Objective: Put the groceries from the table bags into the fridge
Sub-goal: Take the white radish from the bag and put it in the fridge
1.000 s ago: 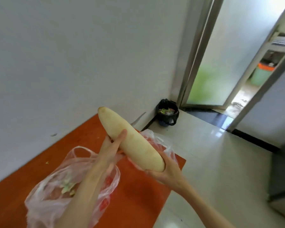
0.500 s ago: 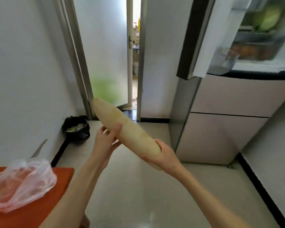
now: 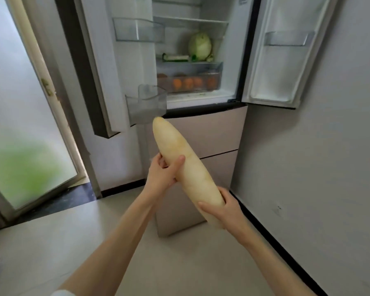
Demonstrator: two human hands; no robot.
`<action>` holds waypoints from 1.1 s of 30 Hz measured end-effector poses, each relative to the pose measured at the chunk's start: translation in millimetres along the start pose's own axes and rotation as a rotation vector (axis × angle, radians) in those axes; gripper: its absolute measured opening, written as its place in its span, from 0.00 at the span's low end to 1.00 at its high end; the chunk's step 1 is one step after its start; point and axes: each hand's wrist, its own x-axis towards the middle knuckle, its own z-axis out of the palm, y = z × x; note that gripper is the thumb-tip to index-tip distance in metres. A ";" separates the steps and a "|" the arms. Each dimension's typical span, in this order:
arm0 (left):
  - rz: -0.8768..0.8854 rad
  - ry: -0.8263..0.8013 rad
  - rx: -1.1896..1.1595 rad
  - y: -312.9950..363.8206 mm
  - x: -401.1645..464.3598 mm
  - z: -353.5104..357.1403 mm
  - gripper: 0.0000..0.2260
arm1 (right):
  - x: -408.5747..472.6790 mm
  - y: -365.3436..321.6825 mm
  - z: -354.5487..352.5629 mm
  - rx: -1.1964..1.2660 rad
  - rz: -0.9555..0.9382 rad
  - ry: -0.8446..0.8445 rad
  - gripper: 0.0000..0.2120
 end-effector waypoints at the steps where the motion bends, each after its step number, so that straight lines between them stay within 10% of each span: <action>1: 0.023 -0.005 0.022 1.2 19.9 13.8 0.27 | 14.4 -0.5 -9.9 0.018 0.001 0.023 0.37; 15: 0.099 -0.228 -0.104 38.1 299.4 110.9 0.34 | 296.0 -66.6 -89.5 0.102 -0.116 0.130 0.25; 33: 0.259 0.229 0.016 109.8 589.8 131.2 0.30 | 613.7 -170.5 -110.2 0.255 -0.264 -0.211 0.17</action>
